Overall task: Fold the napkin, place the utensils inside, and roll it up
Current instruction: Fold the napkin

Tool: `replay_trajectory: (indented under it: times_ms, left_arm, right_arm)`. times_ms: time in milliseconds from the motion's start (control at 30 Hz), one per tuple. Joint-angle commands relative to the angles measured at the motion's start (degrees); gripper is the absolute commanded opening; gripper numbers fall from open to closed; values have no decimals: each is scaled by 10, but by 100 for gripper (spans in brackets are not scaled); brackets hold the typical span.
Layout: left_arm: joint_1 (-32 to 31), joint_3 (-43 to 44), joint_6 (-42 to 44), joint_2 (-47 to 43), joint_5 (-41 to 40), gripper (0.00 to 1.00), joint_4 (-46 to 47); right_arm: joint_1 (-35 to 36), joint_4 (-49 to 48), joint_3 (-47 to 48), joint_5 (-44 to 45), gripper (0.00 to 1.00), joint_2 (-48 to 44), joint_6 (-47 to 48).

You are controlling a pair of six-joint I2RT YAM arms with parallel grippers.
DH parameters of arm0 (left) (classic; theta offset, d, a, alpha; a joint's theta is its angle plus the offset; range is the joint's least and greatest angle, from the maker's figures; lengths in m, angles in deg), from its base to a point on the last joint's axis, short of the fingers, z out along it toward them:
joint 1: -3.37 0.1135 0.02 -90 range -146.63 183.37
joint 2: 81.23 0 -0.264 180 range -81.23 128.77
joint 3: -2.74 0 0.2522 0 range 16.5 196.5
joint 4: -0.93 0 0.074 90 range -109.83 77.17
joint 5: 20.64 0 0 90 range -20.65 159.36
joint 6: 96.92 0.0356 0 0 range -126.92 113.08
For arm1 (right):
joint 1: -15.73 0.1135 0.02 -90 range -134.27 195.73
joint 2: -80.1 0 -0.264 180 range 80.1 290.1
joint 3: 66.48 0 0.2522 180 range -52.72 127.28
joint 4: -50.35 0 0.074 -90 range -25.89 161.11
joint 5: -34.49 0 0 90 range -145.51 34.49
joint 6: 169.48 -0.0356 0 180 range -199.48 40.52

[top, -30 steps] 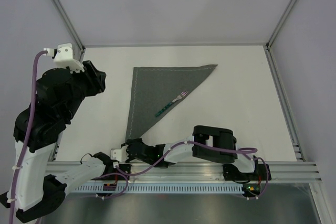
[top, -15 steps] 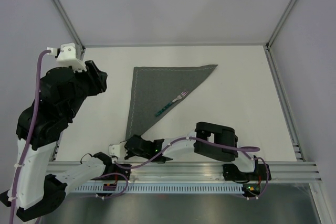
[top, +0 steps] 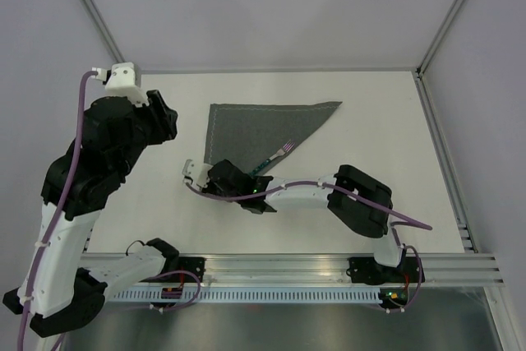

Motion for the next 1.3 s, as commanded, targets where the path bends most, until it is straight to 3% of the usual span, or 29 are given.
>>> replay_trajectory:
  times_ms: [0,567,1267]
  left_arm:
    - [-1,-8,-6,9,25,56,38]
    - [-1,-116,-21,72,133,56,172]
    - [-1,-254,-57,197,226,55,314]
  right_arm:
    - [-27,27,-14,-5,17,-46,-35]
    - [-195,33,-107,11,15,-108,-27]
    - [-258,24,-148,30,14,-128,-40]
